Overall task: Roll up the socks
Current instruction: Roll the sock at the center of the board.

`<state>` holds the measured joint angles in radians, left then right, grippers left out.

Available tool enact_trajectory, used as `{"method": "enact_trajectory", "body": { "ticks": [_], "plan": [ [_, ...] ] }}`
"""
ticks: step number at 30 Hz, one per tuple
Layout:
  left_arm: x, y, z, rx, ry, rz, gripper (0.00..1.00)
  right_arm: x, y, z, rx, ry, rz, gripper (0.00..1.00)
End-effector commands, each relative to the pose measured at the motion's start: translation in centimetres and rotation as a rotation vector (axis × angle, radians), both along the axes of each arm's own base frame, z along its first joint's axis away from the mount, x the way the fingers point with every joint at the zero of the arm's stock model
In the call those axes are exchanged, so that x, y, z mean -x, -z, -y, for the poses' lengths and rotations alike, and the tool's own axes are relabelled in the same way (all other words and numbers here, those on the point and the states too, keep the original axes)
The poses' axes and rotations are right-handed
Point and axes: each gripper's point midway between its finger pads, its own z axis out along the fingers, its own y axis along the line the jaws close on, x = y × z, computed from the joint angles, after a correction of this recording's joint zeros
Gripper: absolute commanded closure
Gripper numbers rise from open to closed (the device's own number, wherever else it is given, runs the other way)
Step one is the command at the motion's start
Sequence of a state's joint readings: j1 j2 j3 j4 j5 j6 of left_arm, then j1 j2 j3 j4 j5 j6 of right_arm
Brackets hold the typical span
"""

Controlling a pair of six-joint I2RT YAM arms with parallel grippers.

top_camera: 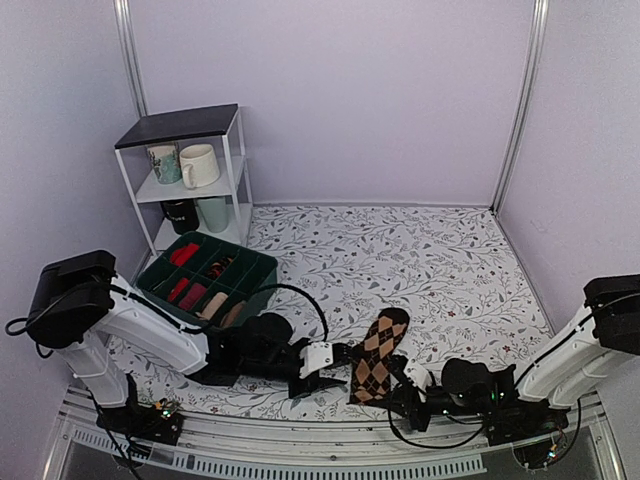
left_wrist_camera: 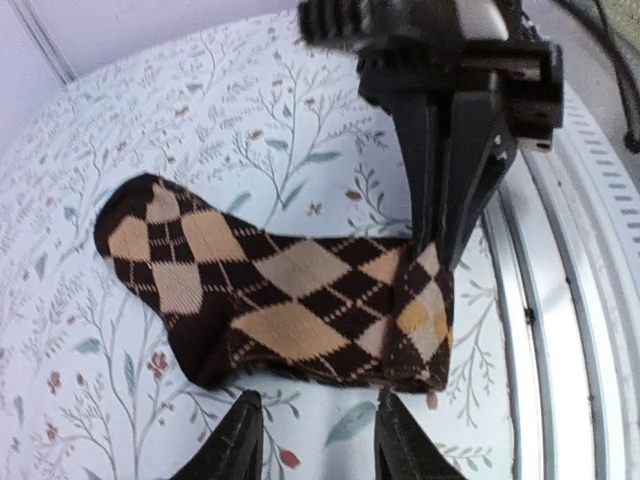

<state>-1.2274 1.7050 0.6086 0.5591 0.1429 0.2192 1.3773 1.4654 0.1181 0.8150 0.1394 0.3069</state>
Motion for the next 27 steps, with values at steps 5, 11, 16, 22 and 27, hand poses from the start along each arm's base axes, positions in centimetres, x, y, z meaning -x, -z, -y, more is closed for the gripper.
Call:
{"method": "enact_trajectory", "body": {
  "ticks": [5,11,16,22,27],
  "plan": [
    [1.8,-2.0,3.5,0.082,0.167,0.247,0.62,0.9,2.9,1.7,0.057,0.074,-0.426,1.00],
    [3.7,-0.3,3.1,0.034,0.215,0.228,0.62,1.5,4.7,1.6,0.123,0.079,-0.528,1.00],
    [3.0,1.4,2.8,-0.021,0.193,0.269,0.61,1.7,4.9,1.6,0.130,0.062,-0.553,1.00],
    [2.4,2.9,2.1,-0.094,0.177,0.283,0.61,1.6,5.0,2.6,0.131,0.077,-0.587,1.00],
    [2.5,3.9,1.9,-0.123,0.180,0.261,0.61,1.5,5.1,2.8,0.131,0.080,-0.599,1.00]
  ]
}}
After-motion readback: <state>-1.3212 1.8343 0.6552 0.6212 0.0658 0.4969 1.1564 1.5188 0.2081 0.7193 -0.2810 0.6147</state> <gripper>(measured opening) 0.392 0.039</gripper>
